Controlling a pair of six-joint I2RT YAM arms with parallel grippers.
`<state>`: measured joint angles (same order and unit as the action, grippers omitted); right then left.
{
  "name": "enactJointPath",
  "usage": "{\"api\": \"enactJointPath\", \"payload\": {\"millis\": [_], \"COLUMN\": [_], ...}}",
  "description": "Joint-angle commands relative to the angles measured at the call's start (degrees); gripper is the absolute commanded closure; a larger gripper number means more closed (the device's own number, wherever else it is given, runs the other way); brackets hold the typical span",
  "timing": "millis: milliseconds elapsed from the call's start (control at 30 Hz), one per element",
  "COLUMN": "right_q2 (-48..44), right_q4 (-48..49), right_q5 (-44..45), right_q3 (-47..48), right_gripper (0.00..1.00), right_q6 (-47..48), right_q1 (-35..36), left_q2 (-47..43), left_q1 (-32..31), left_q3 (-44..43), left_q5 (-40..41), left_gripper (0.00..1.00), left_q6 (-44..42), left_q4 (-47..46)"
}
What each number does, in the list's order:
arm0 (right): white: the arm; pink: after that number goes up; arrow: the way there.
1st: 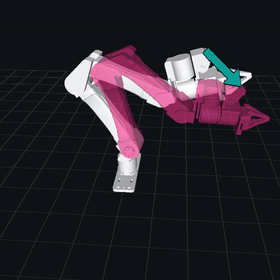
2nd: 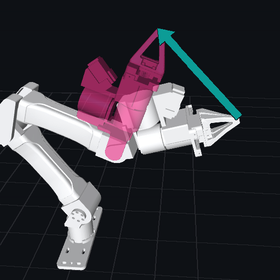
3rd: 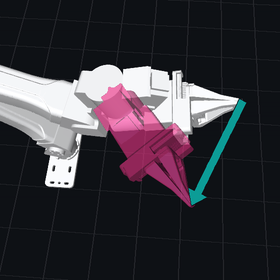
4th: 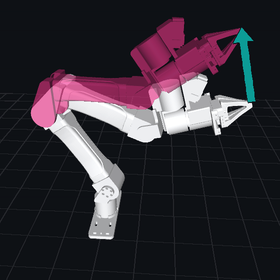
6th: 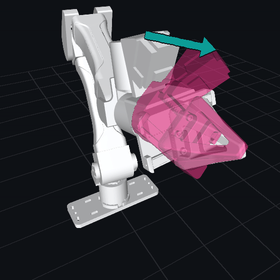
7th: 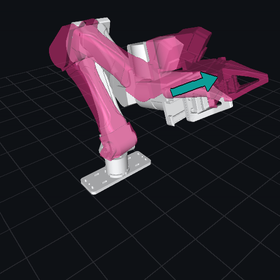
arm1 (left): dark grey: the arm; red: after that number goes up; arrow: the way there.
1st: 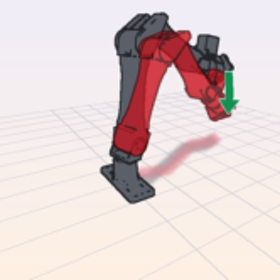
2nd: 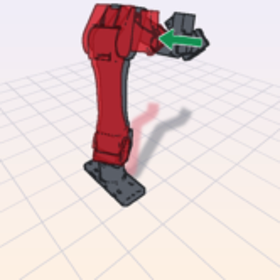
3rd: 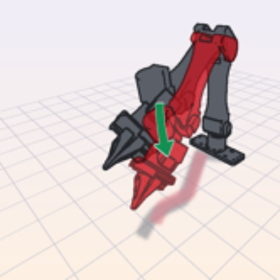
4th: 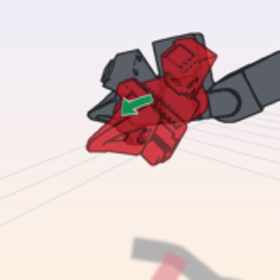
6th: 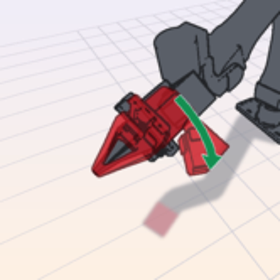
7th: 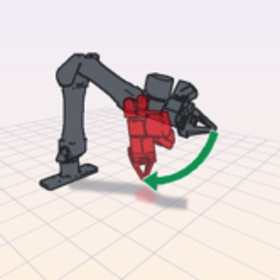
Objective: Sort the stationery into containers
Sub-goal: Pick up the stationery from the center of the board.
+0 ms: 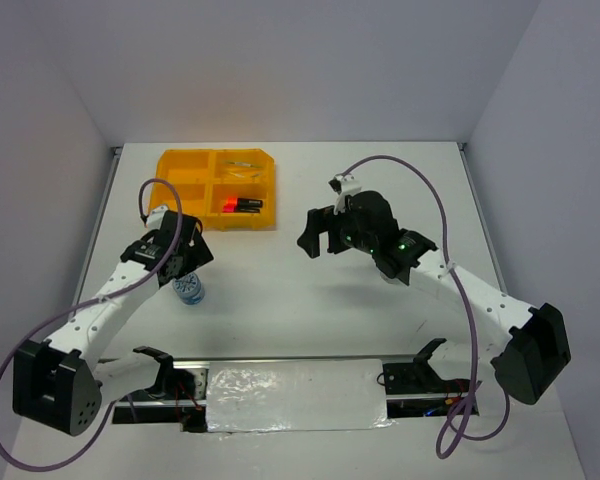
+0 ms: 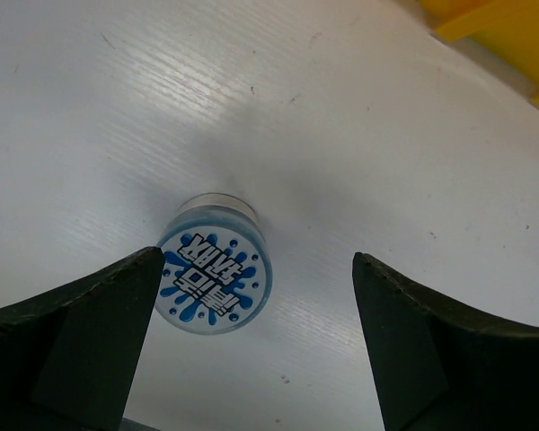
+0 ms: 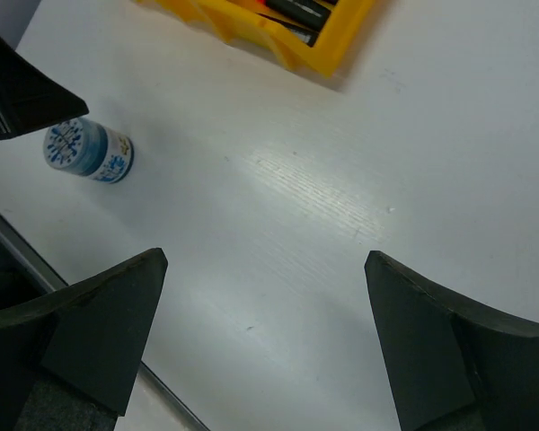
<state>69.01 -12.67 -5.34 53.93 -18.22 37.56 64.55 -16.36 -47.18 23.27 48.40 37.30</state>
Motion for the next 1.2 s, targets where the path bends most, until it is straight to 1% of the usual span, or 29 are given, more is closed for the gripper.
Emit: {"api": "enactJointPath", "payload": {"millis": [0,167,400,433,500,533,567,600,633,667,700,767,833,867,933,967,1033,1067,1133,1167], "right_q2": [0.0,2.0,2.4,2.4,1.9,1.7,1.5,1.0,0.8,0.5,0.1,-0.3,-0.5,-0.3,0.6,1.0,1.8,2.0,2.2,2.2], "right_q4": [3.4,2.9,2.6,2.6,2.9,2.9,2.9,2.9,2.8,2.8,2.8,3.2,3.6,4.0,4.2,4.3,4.5,4.7,4.8,4.8], "right_q5": [-0.6,1.2,2.3,2.5,2.9,3.4,3.6,3.8,3.9,4.3,4.6,5.1,5.3,5.3,6.5,6.7,6.8,6.8,7.1,7.4], "right_q3": [3.9,5.2,5.3,5.1,4.9,4.7,4.6,4.5,4.4,4.3,4.3,3.9,3.6,3.5,3.5,3.5,3.4,3.3,2.8,2.7], "right_gripper": [0.00,0.00,0.00,0.00,0.00,0.00,0.00,0.00,0.00,0.00,0.00,0.00,0.00,0.00,0.00,0.00,0.00,0.00,0.00,0.00], "right_q6": [-0.2,0.8,1.6,1.7,1.7,1.8,1.9,1.9,2.0,2.1,2.3,2.4,2.5,2.6,2.7,2.7,2.8,3.0,3.6,3.7], "right_q1": [2.2,5.2,6.7,6.8,7.1,7.1,7.2,7.2,7.3,7.2,7.3,7.4,7.2,7.3,7.2,7.3,7.3,7.2,7.1,7.2], "left_q2": [-2.9,-2.3,-0.8,-0.5,0.3,0.3,0.3,0.0,-0.1,-0.4,-1.2,-2.1,-2.7,-1.7,0.4,3.4,6.8,10.6,14.8,19.2], "left_q1": [0.2,0.2,0.2,0.2,0.2,0.2,0.2,0.2,0.2,0.2,0.2,0.2,0.2,0.3,0.3,0.5,1.0,1.9,3.9,5.7], "left_q3": [1.6,5.6,9.9,10.1,10.5,10.6,10.6,10.1,9.7,9.0,6.9,4.3,-1.0,-5.9,-11.9,-18.1,-23.9,-29.2,-35.3,-41.6], "left_q5": [2.7,3.2,2.6,2.6,2.5,2.3,1.5,1.3,1.3,1.1,1.3,2.4,3.6,5.5,7.3,7.8,9.6,10.1,9.5,9.5], "left_gripper": [0.01,0.01,0.01,0.02,0.14,0.25,0.34,0.46,0.71,0.82,1.00,1.00,1.00,1.00,1.00,1.00,1.00,1.00,1.00,1.00], "left_q6": [1.7,1.9,2.0,2.0,1.2,1.1,0.7,0.6,0.6,0.6,0.5,0.2,-0.9,-1.3,-1.1,-1.3,-1.5,-2.0,-2.9,-3.7], "left_q4": [0.1,-1.4,-6.3,-6.7,-8.5,-8.9,-9.4,-9.7,-9.4,-9.0,-7.6,-6.2,-5.1,-4.5,-2.5,-2.1,-1.6,-1.7,-1.4,-0.6]}}
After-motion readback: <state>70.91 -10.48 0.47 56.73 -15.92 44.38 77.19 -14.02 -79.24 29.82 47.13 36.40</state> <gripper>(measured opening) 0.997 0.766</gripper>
